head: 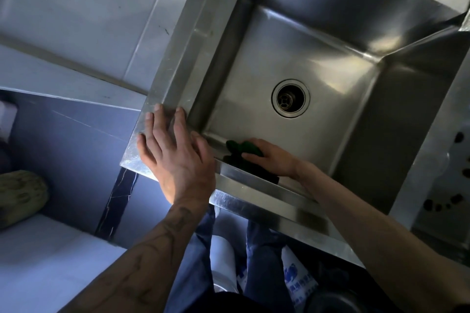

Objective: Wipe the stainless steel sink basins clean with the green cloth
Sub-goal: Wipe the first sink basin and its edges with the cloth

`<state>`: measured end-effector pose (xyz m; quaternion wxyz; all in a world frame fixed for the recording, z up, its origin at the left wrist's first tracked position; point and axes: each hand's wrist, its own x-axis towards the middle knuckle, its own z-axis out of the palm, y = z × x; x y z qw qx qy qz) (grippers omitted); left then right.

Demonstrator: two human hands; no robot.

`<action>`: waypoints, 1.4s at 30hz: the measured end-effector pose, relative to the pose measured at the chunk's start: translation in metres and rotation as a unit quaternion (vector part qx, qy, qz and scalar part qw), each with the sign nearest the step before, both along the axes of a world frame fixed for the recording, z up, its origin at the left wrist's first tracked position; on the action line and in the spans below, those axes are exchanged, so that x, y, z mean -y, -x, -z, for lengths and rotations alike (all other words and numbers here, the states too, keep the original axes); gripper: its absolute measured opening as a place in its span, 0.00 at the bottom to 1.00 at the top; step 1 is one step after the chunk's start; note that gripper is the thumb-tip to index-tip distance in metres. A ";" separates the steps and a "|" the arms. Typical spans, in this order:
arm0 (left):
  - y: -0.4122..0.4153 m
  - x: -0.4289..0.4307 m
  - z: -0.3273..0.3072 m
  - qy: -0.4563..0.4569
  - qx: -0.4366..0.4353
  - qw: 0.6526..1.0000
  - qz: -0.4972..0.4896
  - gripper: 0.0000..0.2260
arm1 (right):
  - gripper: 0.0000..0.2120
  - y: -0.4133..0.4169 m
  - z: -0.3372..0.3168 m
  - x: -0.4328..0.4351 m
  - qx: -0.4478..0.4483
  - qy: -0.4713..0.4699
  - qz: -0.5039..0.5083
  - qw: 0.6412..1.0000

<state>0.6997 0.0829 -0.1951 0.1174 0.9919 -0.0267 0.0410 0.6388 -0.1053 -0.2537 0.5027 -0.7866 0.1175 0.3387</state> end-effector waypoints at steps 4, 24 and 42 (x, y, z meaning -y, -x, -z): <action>0.000 -0.001 0.002 -0.014 -0.004 1.000 0.003 0.22 | 0.14 0.014 -0.027 -0.003 0.027 -0.035 0.064 0.997; 0.000 0.000 -0.002 -0.009 -0.023 1.000 0.001 0.23 | 0.14 0.035 -0.006 0.026 -0.024 0.024 -0.023 0.999; 0.000 0.001 0.000 -0.010 -0.020 1.000 -0.004 0.24 | 0.16 0.060 -0.029 0.040 -0.013 -0.075 0.055 0.996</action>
